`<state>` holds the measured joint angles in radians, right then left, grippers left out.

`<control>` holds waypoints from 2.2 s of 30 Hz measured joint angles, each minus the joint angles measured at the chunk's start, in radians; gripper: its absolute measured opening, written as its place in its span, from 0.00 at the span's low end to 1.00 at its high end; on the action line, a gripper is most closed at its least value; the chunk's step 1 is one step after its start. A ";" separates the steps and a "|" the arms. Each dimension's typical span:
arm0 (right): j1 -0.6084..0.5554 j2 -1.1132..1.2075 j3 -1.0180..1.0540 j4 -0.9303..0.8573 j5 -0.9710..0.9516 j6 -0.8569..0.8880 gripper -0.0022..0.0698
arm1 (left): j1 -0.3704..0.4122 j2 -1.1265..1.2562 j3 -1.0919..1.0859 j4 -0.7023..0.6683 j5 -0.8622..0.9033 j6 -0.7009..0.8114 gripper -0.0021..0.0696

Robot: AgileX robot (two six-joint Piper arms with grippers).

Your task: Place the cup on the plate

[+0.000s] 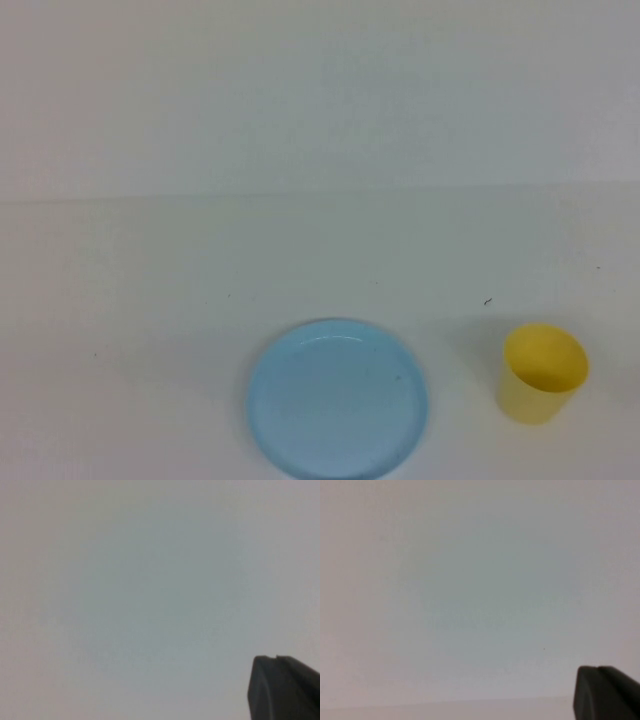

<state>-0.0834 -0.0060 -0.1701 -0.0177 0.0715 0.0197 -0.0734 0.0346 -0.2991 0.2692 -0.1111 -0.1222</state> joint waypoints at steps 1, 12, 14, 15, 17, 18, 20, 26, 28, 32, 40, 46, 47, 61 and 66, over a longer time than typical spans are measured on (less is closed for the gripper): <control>0.000 0.013 -0.031 0.000 0.036 0.002 0.03 | 0.000 0.022 -0.037 0.000 0.045 -0.001 0.03; 0.000 0.333 -0.267 -0.022 0.192 -0.170 0.03 | 0.000 0.441 -0.400 -0.325 0.604 0.059 0.03; 0.000 0.414 -0.299 -0.014 0.209 -0.182 0.03 | 0.000 0.534 -0.441 -0.452 0.647 0.209 0.03; 0.000 0.448 -0.314 -0.004 0.227 -0.184 0.03 | 0.000 0.580 -0.461 -0.531 0.665 0.310 0.04; 0.000 0.537 -0.356 0.018 0.293 -0.200 0.03 | 0.000 0.660 -0.495 -0.686 0.693 0.484 0.07; 0.000 0.573 -0.374 0.032 0.323 -0.212 0.03 | 0.000 0.703 -0.512 -0.755 0.705 0.557 0.11; 0.000 0.659 -0.426 0.083 0.407 -0.255 0.03 | 0.000 0.776 -0.544 -0.865 0.730 0.657 0.21; 0.000 0.873 -0.589 0.300 0.626 -0.435 0.03 | -0.002 0.975 -0.605 -1.171 0.810 0.905 0.70; 0.000 0.926 -0.631 0.357 0.679 -0.501 0.03 | -0.002 1.033 -0.617 -1.340 0.847 0.993 0.79; 0.000 0.999 -0.679 0.455 0.716 -0.578 0.03 | -0.002 1.118 -0.624 -1.681 0.968 1.221 0.79; 0.068 1.023 -0.681 0.552 0.727 -0.772 0.03 | -0.059 1.157 -0.625 -1.573 0.839 1.110 0.75; 0.197 1.058 -0.687 0.552 0.687 -0.820 0.03 | -0.189 1.157 -0.627 -1.186 0.683 0.852 0.66; 0.210 1.074 -0.689 0.552 0.687 -0.824 0.03 | -0.211 1.157 -0.629 -1.104 0.666 0.775 0.66; 0.239 1.214 -0.696 0.552 0.582 -0.885 0.22 | -0.282 1.371 -0.727 -0.690 0.761 0.393 0.65; 0.239 1.251 -0.752 0.552 0.683 -0.890 0.56 | -0.282 1.476 -0.786 -0.660 0.855 0.390 0.64</control>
<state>0.1556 1.2448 -0.9222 0.5347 0.7546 -0.8700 -0.3554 1.5110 -1.0850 -0.3913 0.7435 0.2682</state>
